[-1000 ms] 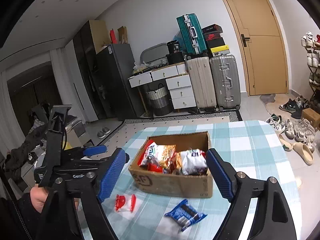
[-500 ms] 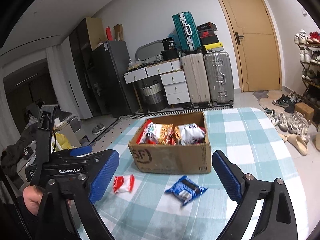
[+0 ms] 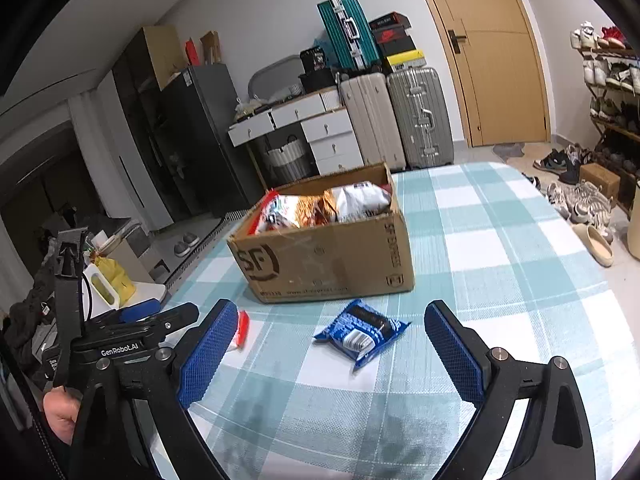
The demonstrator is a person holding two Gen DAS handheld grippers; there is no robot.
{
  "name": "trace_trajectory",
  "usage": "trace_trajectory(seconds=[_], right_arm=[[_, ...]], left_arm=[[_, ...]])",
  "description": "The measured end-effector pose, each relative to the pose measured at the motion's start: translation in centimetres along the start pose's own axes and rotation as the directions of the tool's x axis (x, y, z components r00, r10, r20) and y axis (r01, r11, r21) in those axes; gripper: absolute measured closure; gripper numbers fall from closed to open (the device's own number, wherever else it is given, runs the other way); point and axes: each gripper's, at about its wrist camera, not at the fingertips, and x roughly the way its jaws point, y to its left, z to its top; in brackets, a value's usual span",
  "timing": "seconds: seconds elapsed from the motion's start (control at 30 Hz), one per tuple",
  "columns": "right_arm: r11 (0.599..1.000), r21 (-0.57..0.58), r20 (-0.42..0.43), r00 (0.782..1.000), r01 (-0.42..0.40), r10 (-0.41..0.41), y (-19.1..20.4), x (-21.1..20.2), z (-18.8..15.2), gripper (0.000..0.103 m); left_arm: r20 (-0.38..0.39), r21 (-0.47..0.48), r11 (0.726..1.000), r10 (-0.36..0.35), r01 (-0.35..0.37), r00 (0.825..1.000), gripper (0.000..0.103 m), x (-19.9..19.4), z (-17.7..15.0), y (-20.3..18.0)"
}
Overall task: Organize snacks
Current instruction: 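Lower the right tool onto the blue packet and close it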
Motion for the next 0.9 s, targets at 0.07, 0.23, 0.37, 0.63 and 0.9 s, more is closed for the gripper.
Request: trace_trajectory(seconds=[0.07, 0.23, 0.37, 0.63, 0.9], right_arm=[[1.000, 0.006, -0.016, 1.000, 0.004, -0.004, -0.2, 0.9, -0.1, 0.007], [1.000, 0.018, -0.068, 0.998, 0.019, -0.017, -0.7, 3.3, -0.6, 0.007], [0.999, 0.028, -0.121, 0.992, 0.031, -0.028, -1.4, 5.5, -0.8, 0.007], [0.999, 0.012, -0.198, 0.979, 0.044, -0.041, -1.8, 9.5, -1.4, 0.007], [0.998, 0.000, -0.255, 0.965, 0.063, -0.061, -2.1, 12.7, -1.3, 0.007]], left_arm=[[-0.003, -0.002, 1.000, 0.005, -0.005, 1.000, 0.001, 0.5, -0.3, 0.3], [-0.026, -0.001, 1.000, 0.019, -0.019, 0.999, 0.001, 2.0, -0.5, 1.1], [-0.042, -0.013, 1.000, 0.019, -0.019, 0.999, 0.001, 3.2, -0.6, 1.9], [-0.071, -0.033, 0.999, 0.009, -0.011, 0.997, 0.001, 5.1, -0.8, 2.9], [-0.080, -0.041, 0.999, 0.006, -0.010, 0.997, 0.001, 6.1, -0.8, 3.6]])
